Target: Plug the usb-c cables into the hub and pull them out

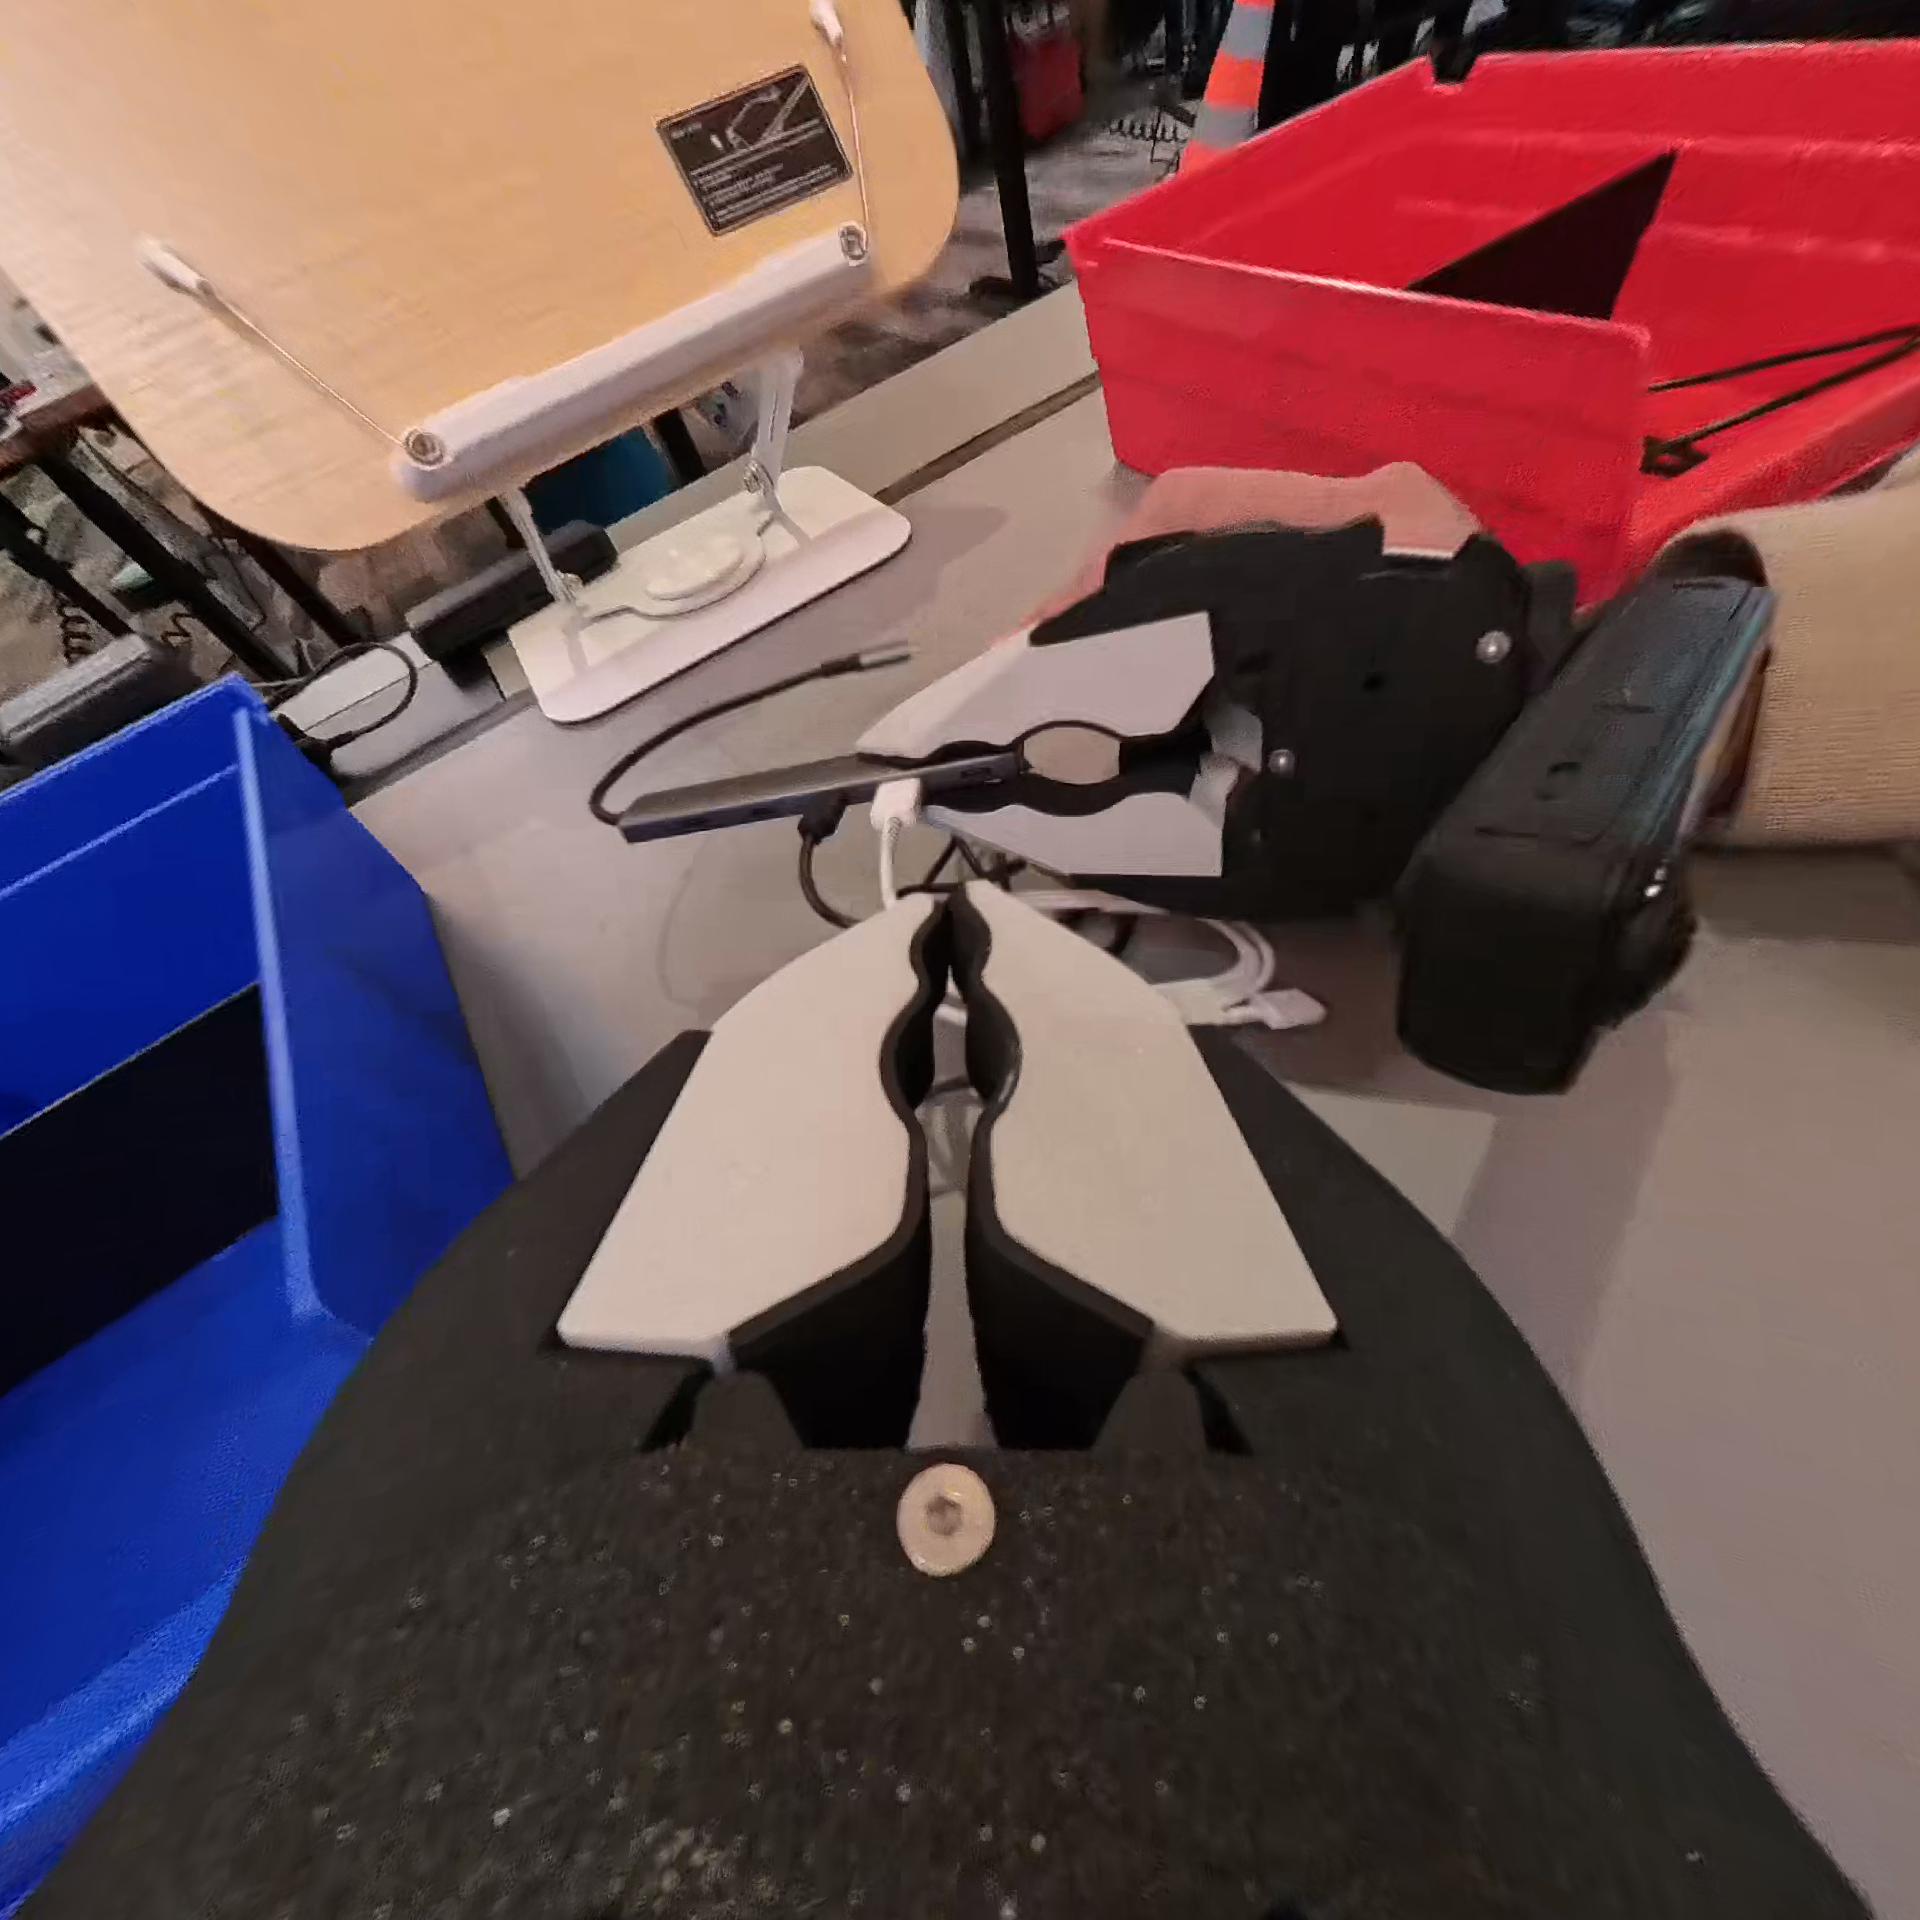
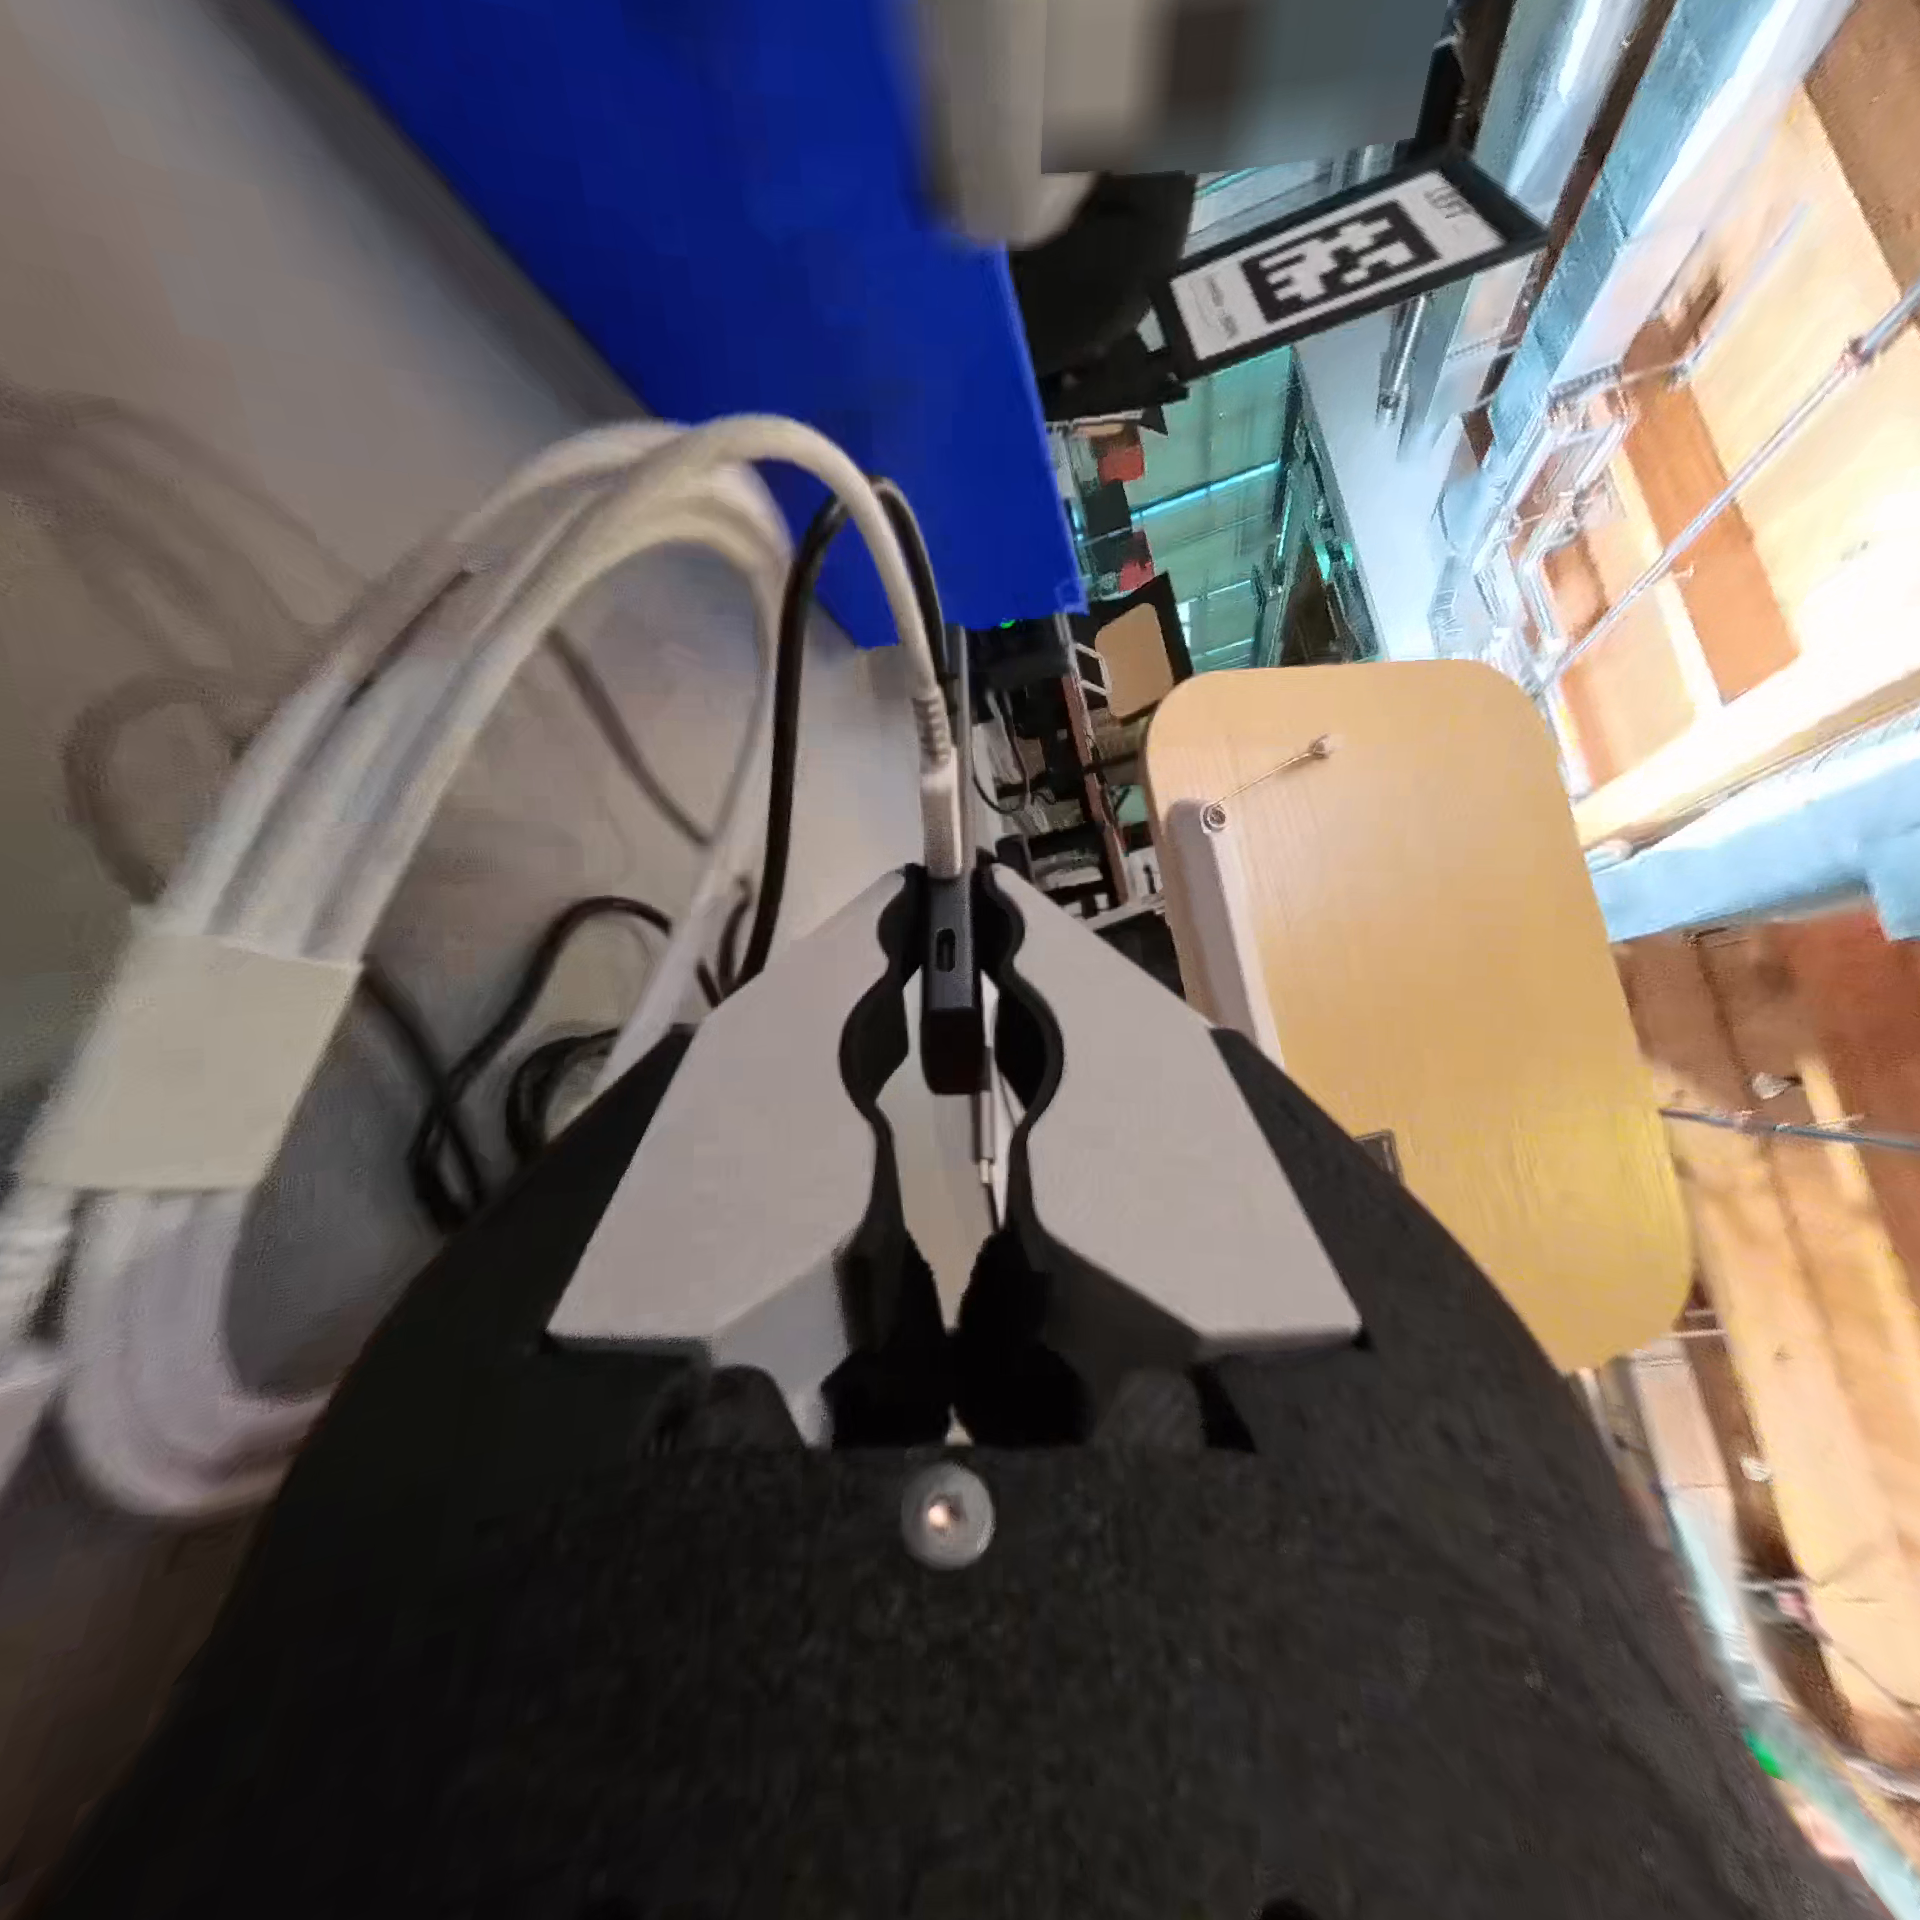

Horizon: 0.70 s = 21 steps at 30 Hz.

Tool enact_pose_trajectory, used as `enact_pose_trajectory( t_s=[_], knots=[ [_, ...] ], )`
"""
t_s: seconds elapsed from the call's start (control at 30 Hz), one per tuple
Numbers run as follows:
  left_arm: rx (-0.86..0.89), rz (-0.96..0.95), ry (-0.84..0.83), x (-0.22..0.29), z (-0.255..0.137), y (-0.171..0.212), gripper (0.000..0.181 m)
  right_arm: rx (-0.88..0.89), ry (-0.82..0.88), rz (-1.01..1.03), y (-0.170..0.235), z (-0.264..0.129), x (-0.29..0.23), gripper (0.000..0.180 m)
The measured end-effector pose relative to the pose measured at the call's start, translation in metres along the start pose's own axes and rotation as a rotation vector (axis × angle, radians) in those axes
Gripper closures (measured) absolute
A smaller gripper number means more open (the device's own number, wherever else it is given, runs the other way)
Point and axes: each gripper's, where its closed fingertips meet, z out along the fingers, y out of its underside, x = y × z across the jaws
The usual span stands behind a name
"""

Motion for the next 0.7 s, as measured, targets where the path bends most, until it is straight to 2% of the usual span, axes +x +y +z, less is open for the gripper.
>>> enact_pose_trajectory(
  t_s=[0.07, 0.13, 0.23, 0.37, 0.6, 0.7],
  knots=[
    [-0.009, -0.012, 0.002, -0.002, 0.004, 0.003, 0.181, -0.004, -0.012, -0.008, 0.003, 0.004, -0.002, 0.17],
    [0.0, -0.042, 0.003, -0.003, 0.009, 0.004, 0.164, 0.022, -0.008, 0.005, -0.003, 0.002, 0.0, 0.171],
    [-0.031, -0.052, 0.006, -0.002, 0.019, 0.009, 0.156, 0.057, 0.012, -0.083, -0.017, -0.003, -0.004, 0.171],
    [-0.079, -0.071, 0.013, 0.0, 0.031, 0.016, 0.157, 0.083, 0.03, -0.142, -0.029, -0.009, -0.005, 0.171],
    [-0.118, -0.104, -0.094, -0.012, 0.032, 0.022, 0.153, 0.051, 0.06, -0.188, -0.028, -0.008, -0.002, 0.171],
    [-0.138, -0.117, -0.084, -0.009, 0.035, 0.026, 0.152, 0.051, 0.056, -0.202, -0.028, -0.008, -0.004, 0.171]
  ],
)
